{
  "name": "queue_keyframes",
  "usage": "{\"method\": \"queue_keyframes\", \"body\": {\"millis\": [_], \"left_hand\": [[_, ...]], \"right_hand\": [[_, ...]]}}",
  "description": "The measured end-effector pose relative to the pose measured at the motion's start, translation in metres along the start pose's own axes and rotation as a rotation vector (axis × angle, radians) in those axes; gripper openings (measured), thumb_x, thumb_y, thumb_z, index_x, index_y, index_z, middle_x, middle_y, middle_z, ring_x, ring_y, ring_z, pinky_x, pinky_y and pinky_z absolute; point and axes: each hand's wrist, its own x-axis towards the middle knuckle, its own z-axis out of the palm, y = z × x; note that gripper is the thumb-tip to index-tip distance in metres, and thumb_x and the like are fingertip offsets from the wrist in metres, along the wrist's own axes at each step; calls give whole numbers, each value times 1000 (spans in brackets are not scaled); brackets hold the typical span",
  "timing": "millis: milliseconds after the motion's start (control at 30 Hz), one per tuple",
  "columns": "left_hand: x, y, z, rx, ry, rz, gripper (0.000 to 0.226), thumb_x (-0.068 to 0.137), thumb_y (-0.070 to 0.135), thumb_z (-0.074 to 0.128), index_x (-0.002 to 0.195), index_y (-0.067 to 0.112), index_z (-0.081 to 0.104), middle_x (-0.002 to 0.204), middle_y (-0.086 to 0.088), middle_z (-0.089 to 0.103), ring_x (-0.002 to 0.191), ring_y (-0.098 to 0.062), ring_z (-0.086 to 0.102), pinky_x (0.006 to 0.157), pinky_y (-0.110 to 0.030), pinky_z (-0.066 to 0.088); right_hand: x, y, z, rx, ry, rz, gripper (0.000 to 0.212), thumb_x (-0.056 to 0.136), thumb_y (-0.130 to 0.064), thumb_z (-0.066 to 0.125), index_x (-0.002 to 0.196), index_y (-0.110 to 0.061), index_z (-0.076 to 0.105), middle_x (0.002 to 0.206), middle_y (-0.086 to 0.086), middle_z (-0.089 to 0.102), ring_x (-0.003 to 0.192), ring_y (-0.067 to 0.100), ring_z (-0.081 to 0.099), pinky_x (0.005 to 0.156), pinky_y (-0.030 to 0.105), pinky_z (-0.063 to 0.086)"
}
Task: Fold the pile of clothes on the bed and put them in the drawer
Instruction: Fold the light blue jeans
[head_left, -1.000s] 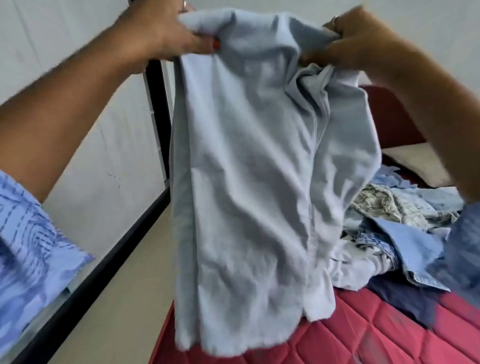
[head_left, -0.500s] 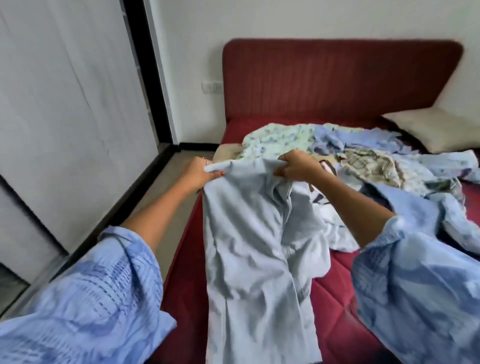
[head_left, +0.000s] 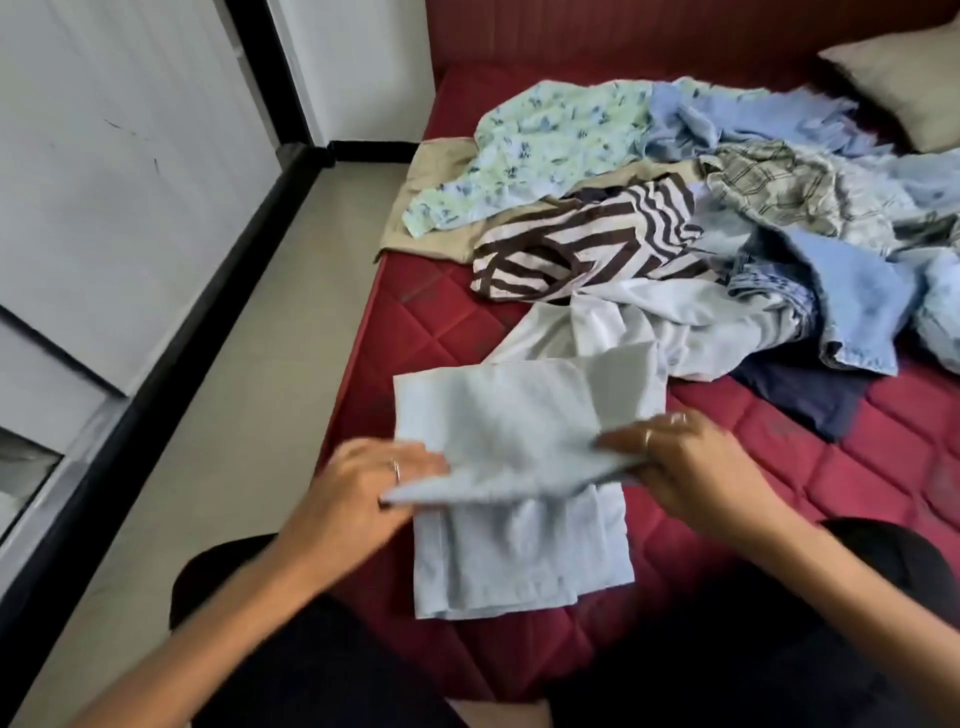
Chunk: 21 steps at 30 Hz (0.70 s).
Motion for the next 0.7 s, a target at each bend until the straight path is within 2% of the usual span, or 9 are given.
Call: {"method": "queue_keyframes", "body": {"millis": [100,200,300,367,400,467,533,633,700], "left_hand": [[-51,-12,49,74,-179,-66,44,74,40,73,117,36,65,127,20,60,124,8,43,99,-21,29],[-76,-19,81,140,-270,-141,54,81,78,38,102,39,70,132,20,56,129,8,35,99,-25,26],[-62,-16,88,103,-55,-243,51,82,71,45,88,30,74,115,17,63,109,3,50,94,-21,34],[-43,-14,87,-14,115,-456,42,79,61,59,92,23,68,105,15,57,99,-5,52,89,-25,42],[-34,-14,86,-80,176,-606,43,76,59,66,96,21,62,104,12,52,100,-10,52,89,-30,45],[-19,-21,90,-224,209,-907,67,64,66,71,103,15,52,107,4,49,102,-19,54,87,-38,49],[-10,-29,98,-432,88,-1138,90,54,75,71,111,9,50,110,-3,57,98,-20,59,80,-34,51],[-5,-30,111,-634,-47,-1284,105,44,83,72,117,10,54,108,0,65,96,-16,64,80,-33,54],[-5,-29,117,-638,-26,-1299,98,50,78,74,116,8,54,107,-1,64,94,-16,63,77,-31,53]], "right_hand": [[-41,-2,36,-10,-43,-45,31,75,-19,56,96,-29,76,96,-11,74,81,15,70,70,34,57],[-74,-2,79,15,-245,-5,35,71,-27,59,103,-34,71,109,-12,70,92,11,69,80,30,56],[-83,1,100,62,-343,49,40,82,-58,51,112,-35,63,122,-14,62,106,5,60,96,26,45],[-77,0,98,176,-330,151,59,83,-77,38,109,-33,67,123,-15,63,112,-2,55,102,24,39],[-72,-3,95,276,-291,247,62,83,-78,36,104,-31,70,118,-14,65,110,-6,55,101,21,39],[-64,-7,92,447,-31,487,45,85,-67,50,95,-26,68,106,-12,65,102,-4,56,92,18,39],[-57,-6,97,375,228,747,34,83,-45,68,100,-16,61,108,-8,53,104,9,49,95,26,33],[-48,-1,105,682,108,1213,71,73,-45,78,123,-7,45,119,4,48,112,22,50,104,40,39],[-45,3,115,982,-41,1371,86,62,-59,82,121,-8,47,113,7,62,100,22,64,94,40,51]]}}
